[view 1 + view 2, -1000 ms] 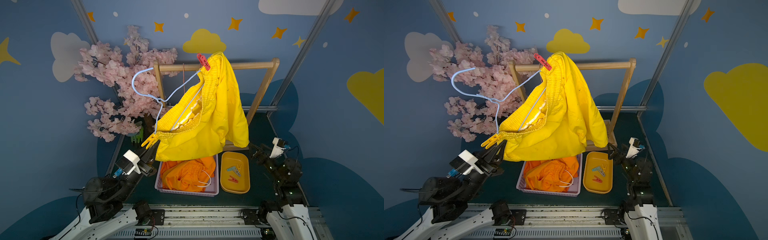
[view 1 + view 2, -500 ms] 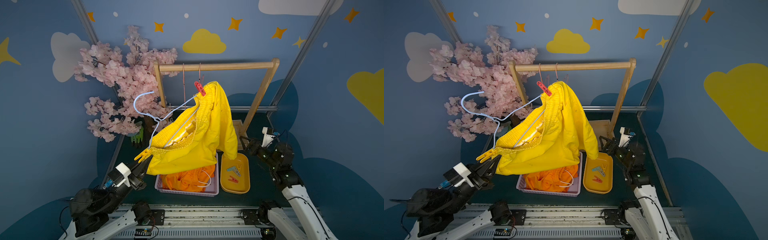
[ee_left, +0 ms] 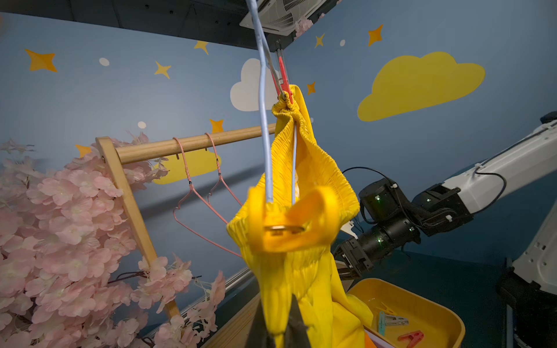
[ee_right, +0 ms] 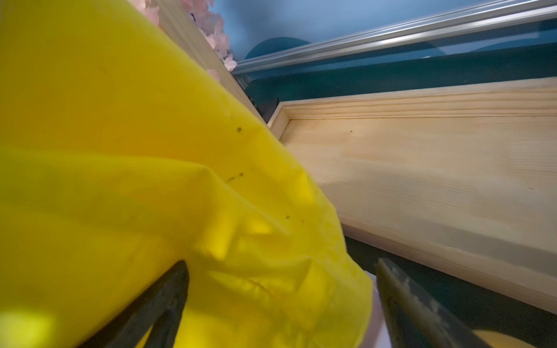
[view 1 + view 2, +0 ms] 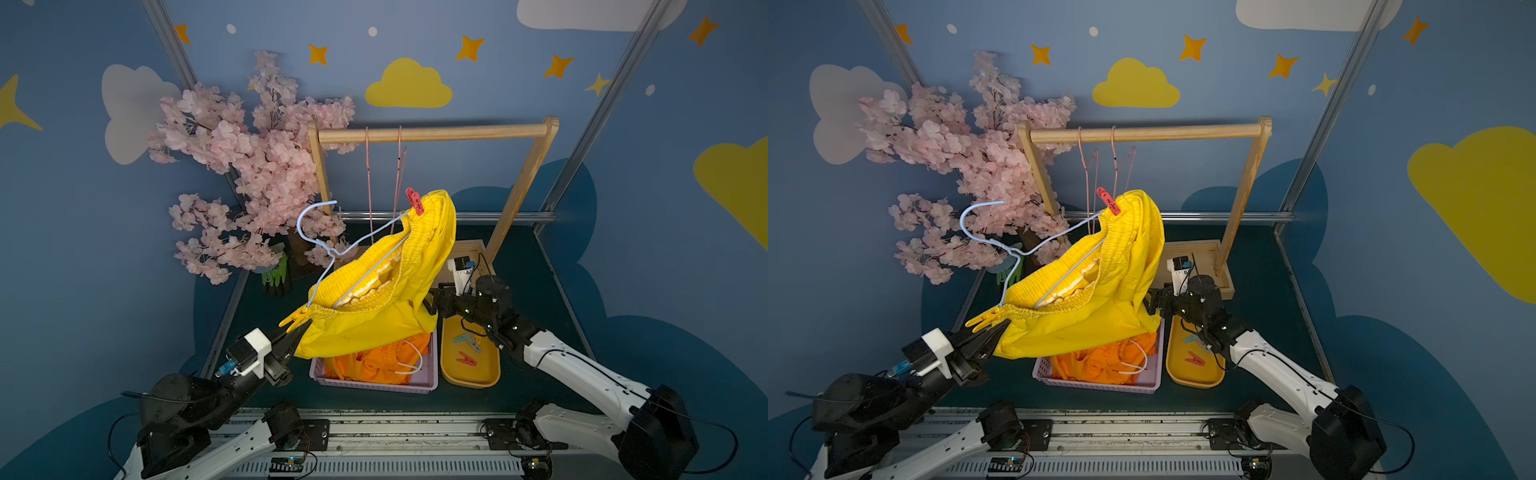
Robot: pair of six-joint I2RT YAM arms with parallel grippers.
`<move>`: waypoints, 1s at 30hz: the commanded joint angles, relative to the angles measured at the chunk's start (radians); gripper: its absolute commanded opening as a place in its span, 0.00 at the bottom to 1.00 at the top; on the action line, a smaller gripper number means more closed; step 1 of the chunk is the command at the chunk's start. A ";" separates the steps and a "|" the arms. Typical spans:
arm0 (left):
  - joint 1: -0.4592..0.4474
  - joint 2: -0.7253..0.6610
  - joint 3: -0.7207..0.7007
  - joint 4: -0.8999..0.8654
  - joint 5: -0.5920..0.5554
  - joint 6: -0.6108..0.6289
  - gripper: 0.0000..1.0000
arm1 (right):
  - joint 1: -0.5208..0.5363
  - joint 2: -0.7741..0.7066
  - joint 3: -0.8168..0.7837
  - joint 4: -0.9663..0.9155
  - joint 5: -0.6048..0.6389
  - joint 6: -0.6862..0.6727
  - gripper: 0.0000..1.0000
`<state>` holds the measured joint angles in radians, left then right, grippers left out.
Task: Remove the clothespins securing shorts to the hanger
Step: Adjust the shorts in the basket.
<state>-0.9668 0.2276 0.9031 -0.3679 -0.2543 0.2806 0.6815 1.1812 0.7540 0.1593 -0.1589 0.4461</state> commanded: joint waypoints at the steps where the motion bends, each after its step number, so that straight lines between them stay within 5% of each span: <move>1: -0.001 0.050 0.026 -0.023 0.016 -0.022 0.03 | 0.056 0.076 0.040 0.093 -0.011 -0.002 0.96; 10: -0.001 0.225 0.084 -0.208 -0.003 -0.071 0.03 | 0.184 0.210 0.080 0.137 -0.054 0.020 0.96; 18: 0.006 0.322 0.088 -0.290 0.023 -0.086 0.03 | 0.176 0.145 0.004 0.035 0.075 0.067 0.96; 24: 0.067 0.392 0.080 -0.302 0.127 -0.099 0.03 | 0.082 -0.071 -0.120 -0.107 0.091 0.059 0.96; 30: 0.216 0.452 0.080 -0.300 0.309 -0.111 0.03 | -0.109 -0.439 -0.161 -0.452 0.110 0.045 0.89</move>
<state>-0.7990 0.6632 0.9791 -0.6220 -0.0540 0.1806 0.6327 0.8688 0.5797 -0.1265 -0.0708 0.4988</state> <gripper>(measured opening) 0.067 0.892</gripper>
